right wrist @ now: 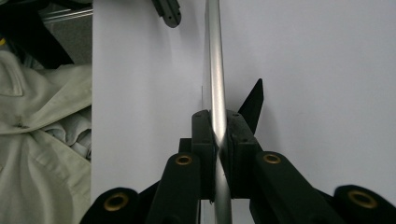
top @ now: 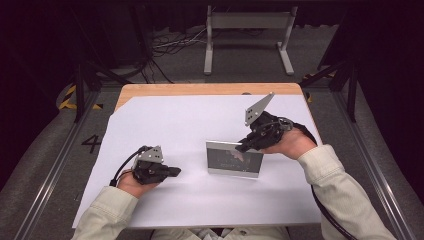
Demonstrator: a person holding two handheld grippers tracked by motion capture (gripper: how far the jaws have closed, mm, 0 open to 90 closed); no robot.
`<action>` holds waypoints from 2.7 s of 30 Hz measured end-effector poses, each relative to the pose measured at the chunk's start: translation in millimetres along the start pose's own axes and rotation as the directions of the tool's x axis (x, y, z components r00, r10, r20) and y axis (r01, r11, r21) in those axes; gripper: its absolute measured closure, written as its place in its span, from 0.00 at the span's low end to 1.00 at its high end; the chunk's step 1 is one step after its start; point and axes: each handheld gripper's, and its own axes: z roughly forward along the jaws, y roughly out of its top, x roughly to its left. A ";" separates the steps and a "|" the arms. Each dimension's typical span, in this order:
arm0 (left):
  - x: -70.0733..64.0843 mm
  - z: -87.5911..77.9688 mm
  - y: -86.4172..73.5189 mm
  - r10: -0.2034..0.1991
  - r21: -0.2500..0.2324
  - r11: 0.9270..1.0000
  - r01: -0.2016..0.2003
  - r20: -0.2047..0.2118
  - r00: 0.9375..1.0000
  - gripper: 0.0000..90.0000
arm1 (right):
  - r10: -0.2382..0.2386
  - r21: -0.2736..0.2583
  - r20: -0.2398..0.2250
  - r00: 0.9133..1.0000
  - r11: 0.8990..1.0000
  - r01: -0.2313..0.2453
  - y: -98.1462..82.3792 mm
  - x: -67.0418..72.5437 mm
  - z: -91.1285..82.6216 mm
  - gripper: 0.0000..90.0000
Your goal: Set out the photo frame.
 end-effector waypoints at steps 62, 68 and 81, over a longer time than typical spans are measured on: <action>3.8 -0.1 1.9 -0.016 -0.016 1.000 0.016 -0.001 1.000 0.96 | 0.012 -0.082 0.121 0.993 0.997 -0.002 -51.8 -10.2 -46.7 0.57; 4.6 -0.1 1.6 -0.018 -0.019 1.000 0.018 -0.001 1.000 0.96 | 0.034 -0.089 0.130 0.991 0.996 -0.022 -61.0 -9.5 -51.3 0.57; 7.7 -1.7 0.1 -0.037 -0.035 0.999 0.036 -0.022 0.999 0.93 | 0.070 -0.101 0.163 0.984 0.993 -0.054 -82.1 -7.5 -59.4 0.57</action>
